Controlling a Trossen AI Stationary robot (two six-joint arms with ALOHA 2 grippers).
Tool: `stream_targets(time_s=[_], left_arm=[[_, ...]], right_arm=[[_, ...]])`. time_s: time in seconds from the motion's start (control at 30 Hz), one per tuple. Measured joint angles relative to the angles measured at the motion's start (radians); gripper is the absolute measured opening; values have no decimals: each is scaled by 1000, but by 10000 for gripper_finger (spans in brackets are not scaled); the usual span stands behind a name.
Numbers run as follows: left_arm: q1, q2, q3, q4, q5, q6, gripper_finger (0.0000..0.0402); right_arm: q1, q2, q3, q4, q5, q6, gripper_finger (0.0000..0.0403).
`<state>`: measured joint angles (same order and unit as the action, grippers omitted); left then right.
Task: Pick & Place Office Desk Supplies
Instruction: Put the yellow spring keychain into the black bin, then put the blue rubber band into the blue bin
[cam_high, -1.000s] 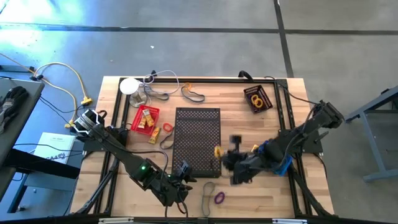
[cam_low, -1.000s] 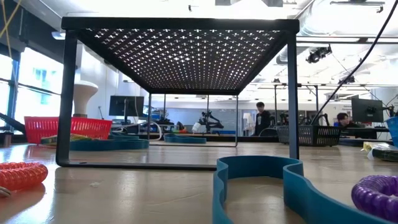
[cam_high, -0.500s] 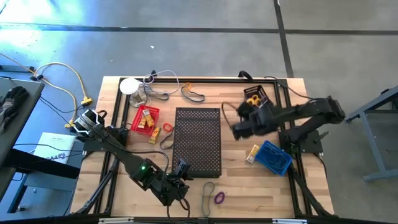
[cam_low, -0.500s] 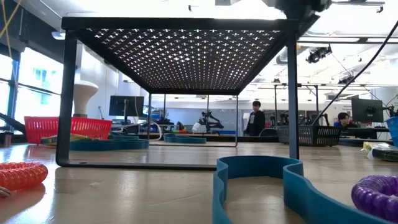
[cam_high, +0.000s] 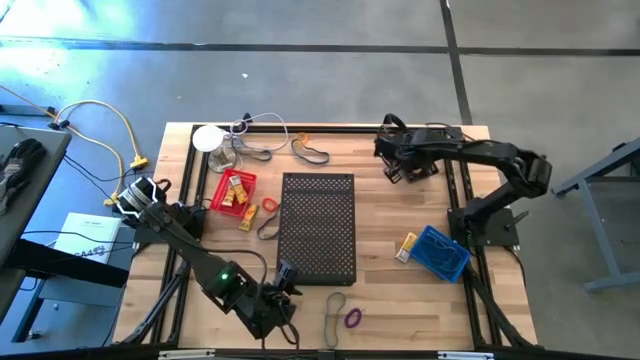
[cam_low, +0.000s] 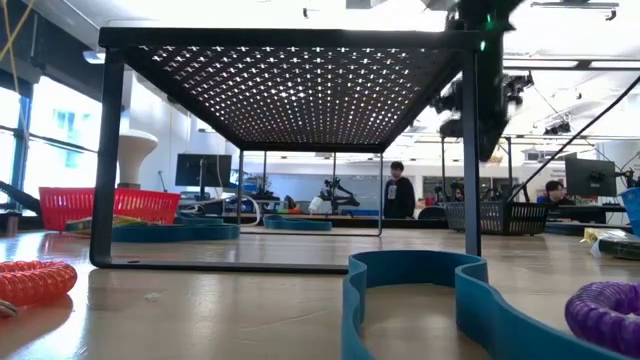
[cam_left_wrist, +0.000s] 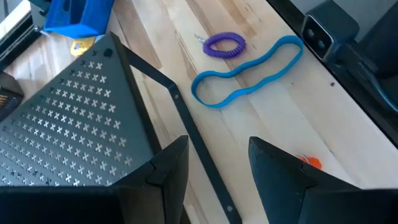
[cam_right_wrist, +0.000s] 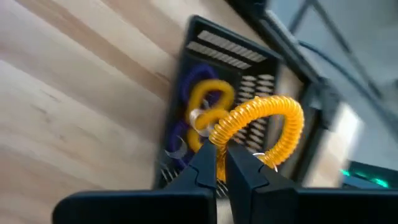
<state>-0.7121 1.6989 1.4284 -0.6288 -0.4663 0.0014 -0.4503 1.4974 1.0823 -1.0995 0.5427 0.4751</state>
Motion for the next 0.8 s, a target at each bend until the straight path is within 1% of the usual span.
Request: stream_targets(time_s=[0.07, 0.13, 0.27, 0.43, 0.53, 0.8], left_arm=[[-6, 0, 0, -1, 0, 0, 159], [-10, 0, 0, -2, 0, 2, 159], [-12, 0, 0, -4, 0, 4, 159], [-13, 0, 0, -15, -1, 2, 159], [-12, 0, 0, -18, -1, -7, 159], [-12, 0, 0, -23, -1, -28, 159]], right_arm=[[-40, 0, -56, 116, -44, -46, 5], [-72, 0, -94, 193, -61, -63, 5], [-121, 0, -138, 242, -50, -65, 5], [-143, 0, -160, 279, -50, -57, 12], [-148, 0, -169, 283, -52, -59, 37], [-135, 0, -169, 297, 10, -39, 141]])
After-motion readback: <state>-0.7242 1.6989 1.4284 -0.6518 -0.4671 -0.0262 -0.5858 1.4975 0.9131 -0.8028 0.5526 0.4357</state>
